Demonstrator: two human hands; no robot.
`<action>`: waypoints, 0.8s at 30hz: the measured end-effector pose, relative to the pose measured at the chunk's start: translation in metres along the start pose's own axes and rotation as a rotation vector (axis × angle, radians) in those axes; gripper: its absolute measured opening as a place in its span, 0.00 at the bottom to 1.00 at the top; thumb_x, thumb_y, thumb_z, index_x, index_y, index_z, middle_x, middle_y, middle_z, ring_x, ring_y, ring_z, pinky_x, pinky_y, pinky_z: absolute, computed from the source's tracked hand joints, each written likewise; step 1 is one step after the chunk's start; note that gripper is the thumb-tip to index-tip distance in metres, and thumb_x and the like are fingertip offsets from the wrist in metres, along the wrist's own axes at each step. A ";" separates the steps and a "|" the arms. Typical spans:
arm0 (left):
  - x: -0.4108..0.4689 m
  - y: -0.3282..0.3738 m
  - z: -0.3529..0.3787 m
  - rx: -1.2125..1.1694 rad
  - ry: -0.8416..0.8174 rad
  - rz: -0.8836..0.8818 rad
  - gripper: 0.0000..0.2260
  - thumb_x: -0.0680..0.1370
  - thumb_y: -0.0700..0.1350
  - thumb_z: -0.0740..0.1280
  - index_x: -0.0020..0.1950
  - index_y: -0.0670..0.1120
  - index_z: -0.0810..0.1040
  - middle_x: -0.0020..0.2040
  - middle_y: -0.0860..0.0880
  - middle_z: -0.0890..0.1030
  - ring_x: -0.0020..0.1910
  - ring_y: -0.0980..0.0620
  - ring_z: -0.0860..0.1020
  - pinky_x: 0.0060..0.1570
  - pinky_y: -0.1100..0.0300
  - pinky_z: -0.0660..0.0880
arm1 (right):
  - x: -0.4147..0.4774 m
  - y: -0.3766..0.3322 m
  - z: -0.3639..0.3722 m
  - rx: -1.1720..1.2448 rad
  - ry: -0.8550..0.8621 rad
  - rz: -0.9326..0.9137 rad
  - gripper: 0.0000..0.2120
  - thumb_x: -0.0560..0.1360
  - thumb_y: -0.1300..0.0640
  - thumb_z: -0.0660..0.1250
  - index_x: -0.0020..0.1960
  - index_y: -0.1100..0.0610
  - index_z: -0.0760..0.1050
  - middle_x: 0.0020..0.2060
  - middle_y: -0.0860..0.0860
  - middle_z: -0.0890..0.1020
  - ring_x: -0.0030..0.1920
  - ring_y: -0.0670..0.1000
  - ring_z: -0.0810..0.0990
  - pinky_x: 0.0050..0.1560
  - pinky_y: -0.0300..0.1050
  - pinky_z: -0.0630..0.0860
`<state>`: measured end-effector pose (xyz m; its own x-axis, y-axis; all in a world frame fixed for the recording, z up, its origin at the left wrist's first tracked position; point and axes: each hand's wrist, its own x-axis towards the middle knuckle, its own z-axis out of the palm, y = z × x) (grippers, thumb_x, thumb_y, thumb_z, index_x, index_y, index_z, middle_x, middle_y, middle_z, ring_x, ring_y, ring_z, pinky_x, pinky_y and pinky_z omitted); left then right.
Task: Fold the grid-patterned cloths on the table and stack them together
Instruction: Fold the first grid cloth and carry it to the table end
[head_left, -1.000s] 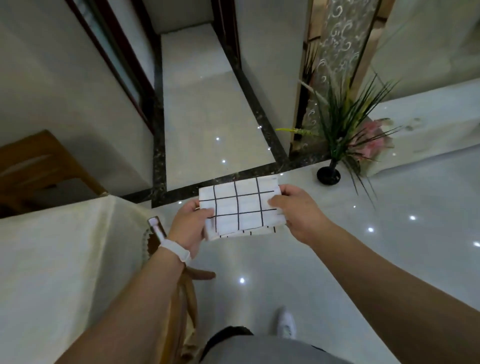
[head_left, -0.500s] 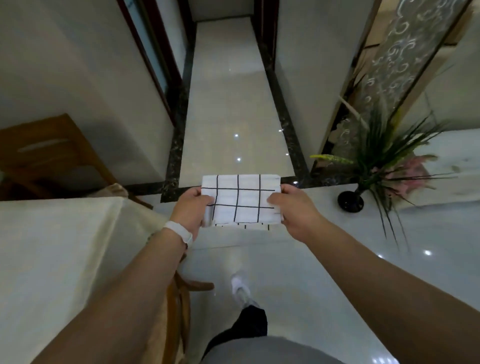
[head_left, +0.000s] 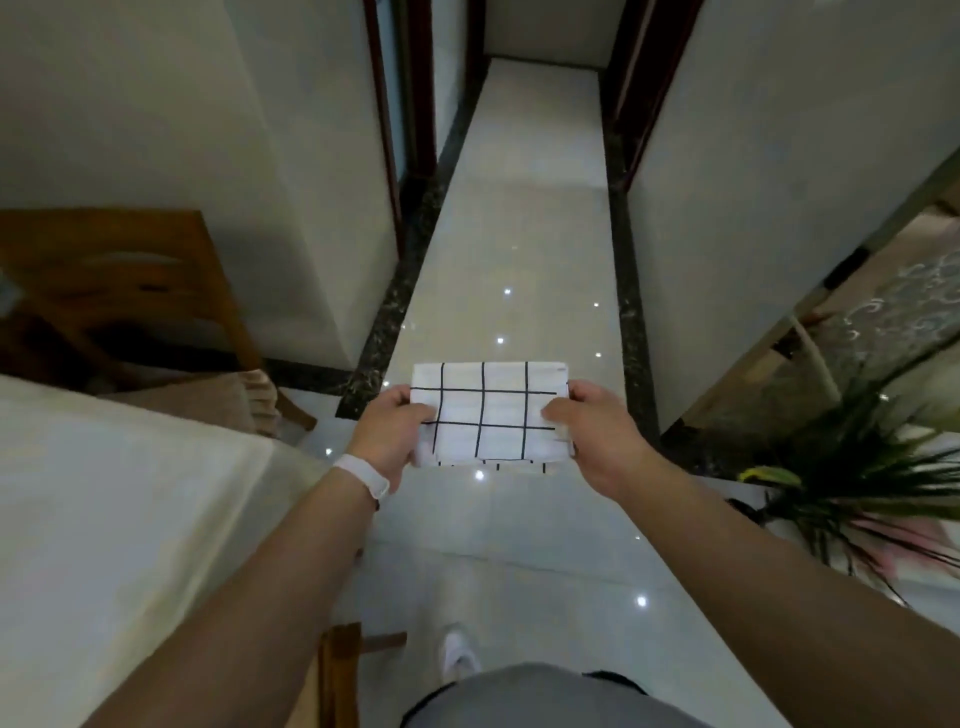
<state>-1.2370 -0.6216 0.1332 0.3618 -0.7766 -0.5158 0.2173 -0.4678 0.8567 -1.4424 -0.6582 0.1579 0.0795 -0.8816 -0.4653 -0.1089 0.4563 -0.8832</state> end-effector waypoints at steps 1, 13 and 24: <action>0.005 0.003 -0.006 -0.006 0.018 -0.006 0.08 0.76 0.33 0.64 0.45 0.45 0.77 0.51 0.38 0.82 0.49 0.39 0.81 0.52 0.38 0.77 | 0.007 -0.003 0.009 -0.009 -0.016 0.006 0.09 0.72 0.69 0.63 0.51 0.64 0.78 0.51 0.65 0.82 0.52 0.66 0.82 0.54 0.65 0.79; 0.057 0.010 -0.084 -0.149 0.255 -0.066 0.12 0.78 0.35 0.63 0.60 0.44 0.75 0.54 0.44 0.82 0.51 0.45 0.81 0.51 0.49 0.79 | 0.097 -0.042 0.117 -0.217 -0.316 0.027 0.08 0.69 0.64 0.65 0.46 0.57 0.79 0.45 0.59 0.85 0.48 0.62 0.84 0.52 0.63 0.80; 0.121 0.043 -0.103 -0.264 0.598 -0.111 0.10 0.75 0.31 0.63 0.54 0.39 0.77 0.52 0.37 0.82 0.47 0.41 0.81 0.47 0.47 0.79 | 0.223 -0.093 0.207 -0.359 -0.699 0.030 0.09 0.72 0.67 0.64 0.45 0.55 0.78 0.41 0.54 0.84 0.43 0.54 0.84 0.41 0.47 0.80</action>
<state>-1.0903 -0.6919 0.1080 0.7487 -0.3259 -0.5772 0.4697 -0.3536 0.8089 -1.2099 -0.8722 0.1238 0.6634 -0.5349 -0.5232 -0.4247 0.3066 -0.8518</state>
